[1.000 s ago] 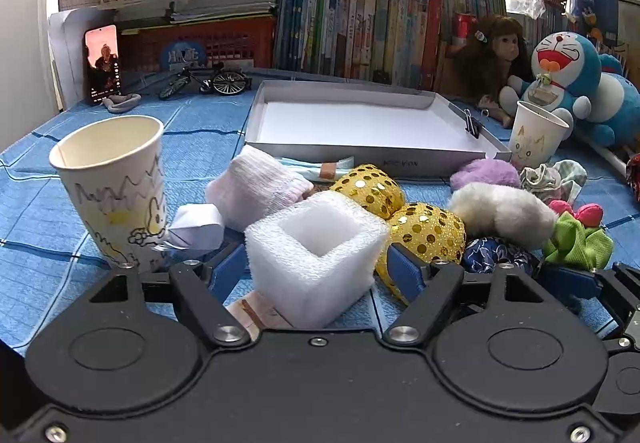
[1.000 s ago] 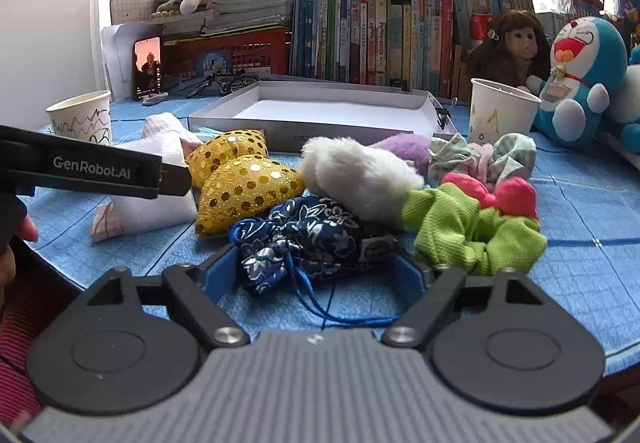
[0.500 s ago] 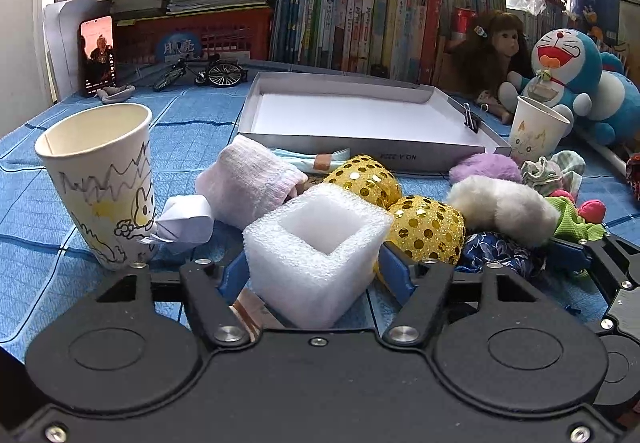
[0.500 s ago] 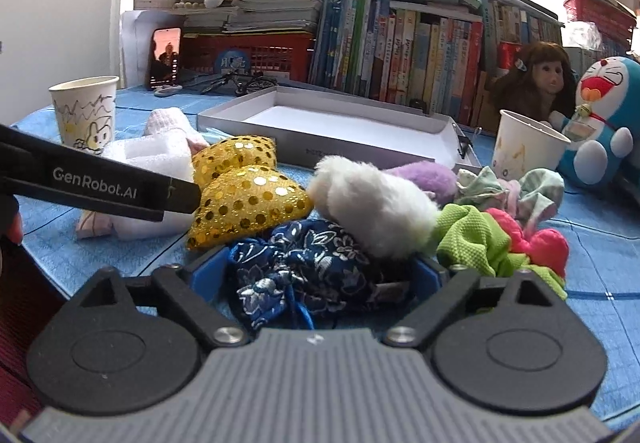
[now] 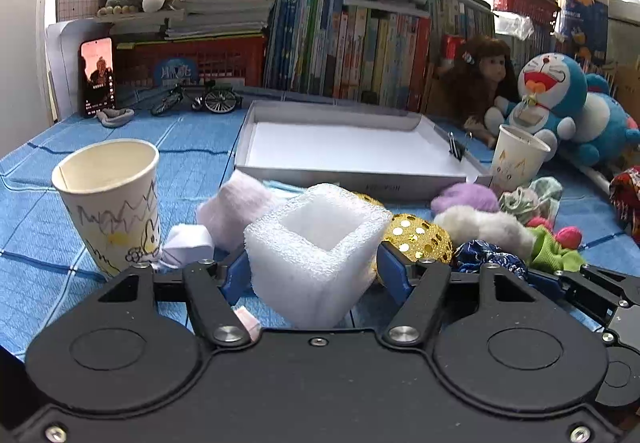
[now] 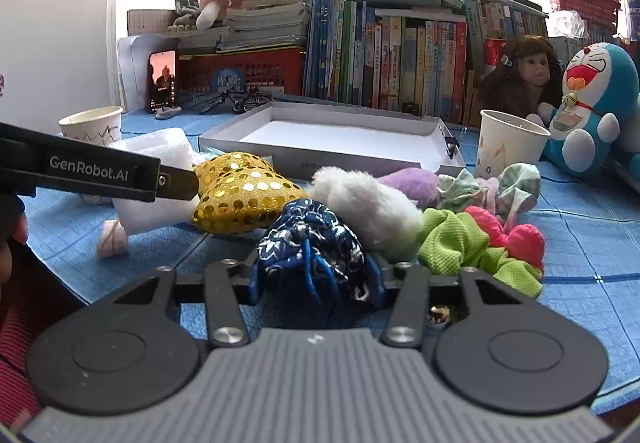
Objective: Organize soft objects
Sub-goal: 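Grasp the white foam cube with the left tool while the right tool grasps the blue floral pouch, then carry the foam cube with the left tool while the right tool carries the pouch into the tray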
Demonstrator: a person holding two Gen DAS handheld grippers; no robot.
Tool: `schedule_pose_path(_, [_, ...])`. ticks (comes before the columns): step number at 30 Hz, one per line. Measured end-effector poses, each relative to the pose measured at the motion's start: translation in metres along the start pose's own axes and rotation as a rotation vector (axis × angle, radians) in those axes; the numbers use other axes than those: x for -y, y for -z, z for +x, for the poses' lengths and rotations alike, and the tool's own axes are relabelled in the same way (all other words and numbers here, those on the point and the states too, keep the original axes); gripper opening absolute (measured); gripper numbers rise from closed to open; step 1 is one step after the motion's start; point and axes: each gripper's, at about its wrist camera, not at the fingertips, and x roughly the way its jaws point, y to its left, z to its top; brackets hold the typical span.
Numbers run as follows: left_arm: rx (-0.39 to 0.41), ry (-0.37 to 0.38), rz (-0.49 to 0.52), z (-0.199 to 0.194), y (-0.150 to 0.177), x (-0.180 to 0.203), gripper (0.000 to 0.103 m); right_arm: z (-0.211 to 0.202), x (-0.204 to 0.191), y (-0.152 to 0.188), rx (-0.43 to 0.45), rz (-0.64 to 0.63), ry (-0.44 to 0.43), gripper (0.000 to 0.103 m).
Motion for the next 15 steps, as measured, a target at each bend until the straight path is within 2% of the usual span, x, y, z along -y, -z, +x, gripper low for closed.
schedule_pose_path(10, [0.017, 0.018, -0.004, -0.001, -0.011, 0.001, 0.064, -0.020, 0.008, -0.029, 0.114, 0.008, 0.011, 0.051])
schedule_pose_path(15, [-0.013, 0.023, -0.013, 0.007, -0.008, 0.001, 0.064, -0.016, 0.017, -0.032, 0.112, 0.001, 0.045, 0.051])
